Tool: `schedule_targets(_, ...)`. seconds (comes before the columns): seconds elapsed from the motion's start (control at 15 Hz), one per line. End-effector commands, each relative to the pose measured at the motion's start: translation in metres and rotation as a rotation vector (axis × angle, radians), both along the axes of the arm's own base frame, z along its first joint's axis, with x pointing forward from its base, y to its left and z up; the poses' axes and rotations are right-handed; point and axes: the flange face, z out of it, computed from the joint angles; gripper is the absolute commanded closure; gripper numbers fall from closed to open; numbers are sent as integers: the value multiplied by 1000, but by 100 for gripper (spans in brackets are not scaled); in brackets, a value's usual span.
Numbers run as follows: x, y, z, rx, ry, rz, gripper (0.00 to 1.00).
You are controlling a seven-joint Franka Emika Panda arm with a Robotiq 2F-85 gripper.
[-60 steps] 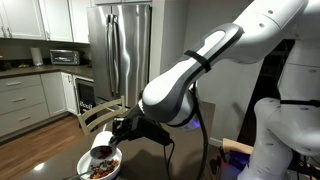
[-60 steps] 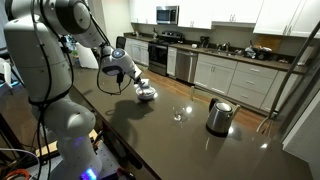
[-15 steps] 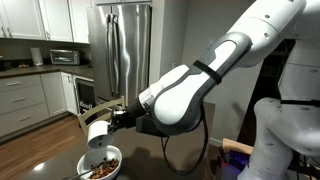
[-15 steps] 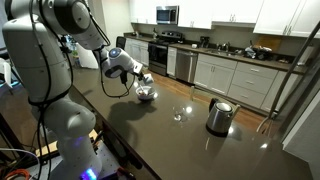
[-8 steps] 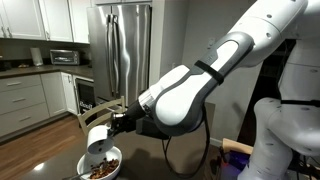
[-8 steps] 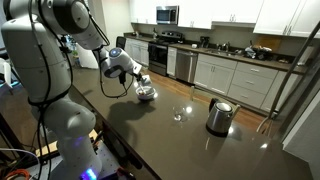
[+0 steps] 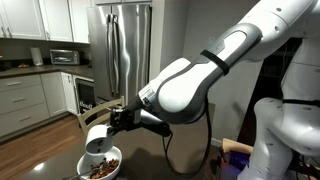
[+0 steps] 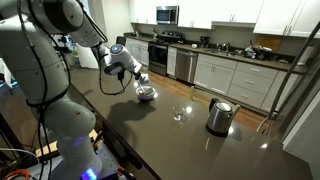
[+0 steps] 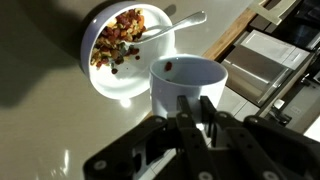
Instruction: Pour the contents of the mug into the bowl
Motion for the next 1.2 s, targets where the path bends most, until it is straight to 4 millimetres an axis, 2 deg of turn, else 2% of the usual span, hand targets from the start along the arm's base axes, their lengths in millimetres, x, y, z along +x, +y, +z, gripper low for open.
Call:
schedule_targets(0.0,2,-11,12,40,2,-49,94)
schedule_targets(0.27,7,-17,19,94,30,-94,94)
schedule_targets(0.53,14,-19,41,202,69,-123,94)
schedule_targets(0.67,15,-28,49,276,91,-159,94)
schedule_targets(0.87,13,-46,45,332,113,-208,94)
schedule_targets(0.93,17,-39,37,294,113,-208,84)
schedule_targets(1.13,18,-47,36,309,117,-228,84)
